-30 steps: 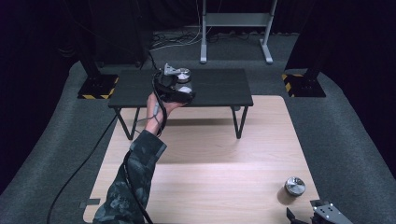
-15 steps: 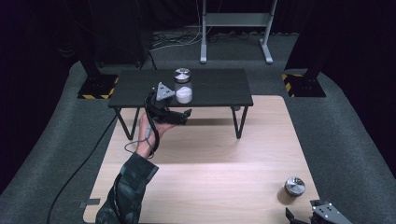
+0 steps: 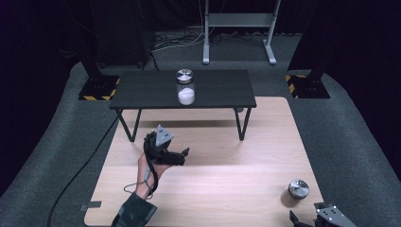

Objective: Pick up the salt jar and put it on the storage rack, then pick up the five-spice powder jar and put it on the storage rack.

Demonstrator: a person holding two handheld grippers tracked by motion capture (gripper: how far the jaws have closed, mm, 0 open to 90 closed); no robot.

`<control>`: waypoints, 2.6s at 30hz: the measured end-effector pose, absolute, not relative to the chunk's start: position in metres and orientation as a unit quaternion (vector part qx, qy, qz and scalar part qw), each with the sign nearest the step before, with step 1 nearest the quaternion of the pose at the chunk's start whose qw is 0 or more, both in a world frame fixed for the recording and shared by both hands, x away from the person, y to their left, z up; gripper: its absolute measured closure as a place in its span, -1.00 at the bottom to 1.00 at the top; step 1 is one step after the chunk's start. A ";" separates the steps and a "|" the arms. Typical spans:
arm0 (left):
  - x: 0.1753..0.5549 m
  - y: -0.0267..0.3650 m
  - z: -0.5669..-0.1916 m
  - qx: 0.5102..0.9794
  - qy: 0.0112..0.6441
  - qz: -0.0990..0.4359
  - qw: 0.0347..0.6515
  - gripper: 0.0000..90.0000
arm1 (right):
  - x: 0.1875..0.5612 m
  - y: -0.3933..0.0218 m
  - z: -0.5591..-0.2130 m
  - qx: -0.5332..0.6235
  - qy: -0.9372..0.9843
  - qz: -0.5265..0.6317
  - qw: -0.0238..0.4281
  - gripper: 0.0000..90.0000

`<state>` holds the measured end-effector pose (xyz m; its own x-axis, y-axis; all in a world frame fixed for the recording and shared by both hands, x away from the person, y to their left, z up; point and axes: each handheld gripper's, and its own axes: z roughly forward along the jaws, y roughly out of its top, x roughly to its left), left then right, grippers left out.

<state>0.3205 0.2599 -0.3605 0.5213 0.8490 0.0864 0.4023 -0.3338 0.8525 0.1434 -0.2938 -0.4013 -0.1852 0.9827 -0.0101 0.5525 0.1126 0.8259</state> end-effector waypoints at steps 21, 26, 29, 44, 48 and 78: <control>0.290 0.289 -0.440 0.740 0.480 0.218 0.418 -1.00 | 0.142 -0.292 -0.400 0.561 0.681 0.357 0.306 -1.00; 0.291 0.293 -0.444 0.738 0.484 0.209 0.420 -1.00 | 0.142 -0.291 -0.400 0.565 0.679 0.354 0.308 -1.00; 0.290 0.294 -0.445 0.736 0.487 0.209 0.420 -1.00 | 0.142 -0.291 -0.400 0.564 0.679 0.355 0.309 -1.00; 0.297 0.293 -0.447 0.741 0.493 0.199 0.410 -0.99 | 0.144 -0.295 -0.406 0.563 0.677 0.365 0.303 -1.00; 0.300 0.292 -0.446 0.746 0.492 0.194 0.405 -0.99 | 0.146 -0.295 -0.411 0.561 0.676 0.372 0.301 -1.00; 0.311 0.268 -0.436 0.781 0.481 0.209 0.339 -1.00 | 0.175 -0.298 -0.469 0.543 0.643 0.419 0.340 -1.00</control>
